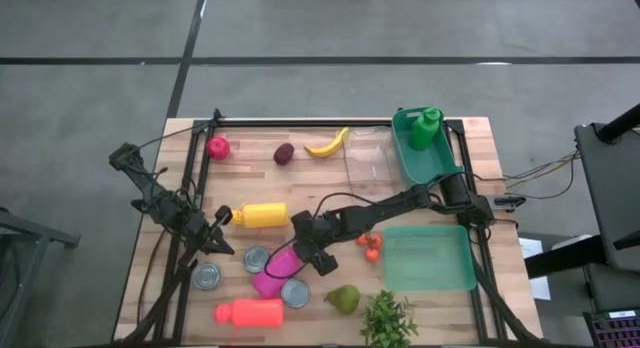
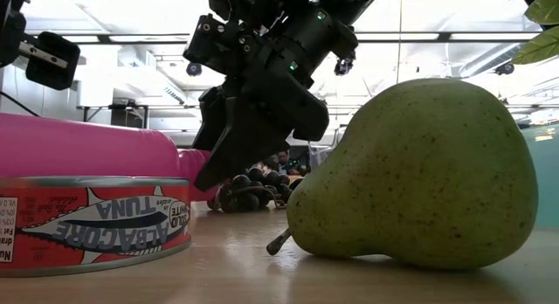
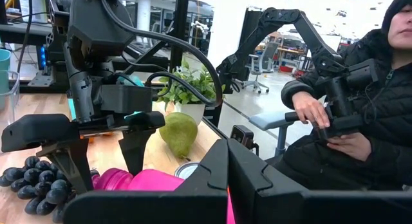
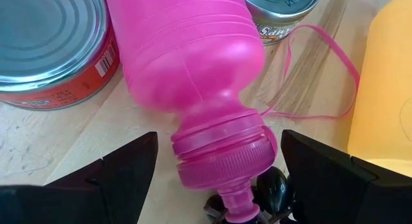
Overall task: Pick & Place Food Item
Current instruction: Put the pink water bottle into the green bin
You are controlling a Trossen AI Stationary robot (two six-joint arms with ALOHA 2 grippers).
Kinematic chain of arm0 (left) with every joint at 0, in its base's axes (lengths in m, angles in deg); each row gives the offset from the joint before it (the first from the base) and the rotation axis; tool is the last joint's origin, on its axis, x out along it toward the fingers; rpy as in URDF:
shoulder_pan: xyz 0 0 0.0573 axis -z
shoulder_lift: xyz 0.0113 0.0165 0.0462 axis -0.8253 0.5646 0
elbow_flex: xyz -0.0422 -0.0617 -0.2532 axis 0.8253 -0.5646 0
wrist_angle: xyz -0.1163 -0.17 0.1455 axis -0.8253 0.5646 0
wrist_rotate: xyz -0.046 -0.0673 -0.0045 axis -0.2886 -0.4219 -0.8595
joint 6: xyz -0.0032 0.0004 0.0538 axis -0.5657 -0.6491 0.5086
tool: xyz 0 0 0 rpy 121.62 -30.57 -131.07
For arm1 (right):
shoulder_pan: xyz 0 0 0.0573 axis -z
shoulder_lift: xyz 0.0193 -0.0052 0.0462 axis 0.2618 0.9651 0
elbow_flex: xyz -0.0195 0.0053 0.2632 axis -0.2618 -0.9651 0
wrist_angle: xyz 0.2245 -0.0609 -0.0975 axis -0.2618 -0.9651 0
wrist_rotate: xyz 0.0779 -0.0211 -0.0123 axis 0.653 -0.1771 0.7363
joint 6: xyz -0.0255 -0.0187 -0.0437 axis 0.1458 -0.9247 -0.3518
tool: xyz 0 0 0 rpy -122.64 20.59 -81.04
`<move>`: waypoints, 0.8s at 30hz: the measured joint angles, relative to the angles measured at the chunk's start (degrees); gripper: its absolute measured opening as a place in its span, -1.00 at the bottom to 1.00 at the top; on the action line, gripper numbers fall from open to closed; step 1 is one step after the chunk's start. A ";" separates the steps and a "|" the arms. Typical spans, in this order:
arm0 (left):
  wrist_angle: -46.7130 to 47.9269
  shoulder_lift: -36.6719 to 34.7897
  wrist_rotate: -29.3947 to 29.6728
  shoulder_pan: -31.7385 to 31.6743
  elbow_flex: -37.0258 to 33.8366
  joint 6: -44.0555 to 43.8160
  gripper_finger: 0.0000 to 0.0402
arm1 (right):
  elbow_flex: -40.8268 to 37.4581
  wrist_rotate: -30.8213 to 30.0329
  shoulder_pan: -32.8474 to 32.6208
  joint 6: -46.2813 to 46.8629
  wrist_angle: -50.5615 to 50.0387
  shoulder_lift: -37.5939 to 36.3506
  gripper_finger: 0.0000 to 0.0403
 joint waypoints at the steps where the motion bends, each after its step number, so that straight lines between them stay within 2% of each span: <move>1: 0.00 0.00 0.00 0.01 0.00 0.00 -1.00 | 0.00 0.00 0.00 0.02 0.00 0.00 0.62; 19: 0.00 0.00 0.00 0.00 0.00 0.00 -1.00 | 0.00 0.00 0.00 0.02 0.00 -0.02 0.62; 24: 0.00 0.00 0.00 0.00 0.00 0.00 -1.00 | 0.00 -0.02 0.00 0.21 -0.02 -0.02 0.41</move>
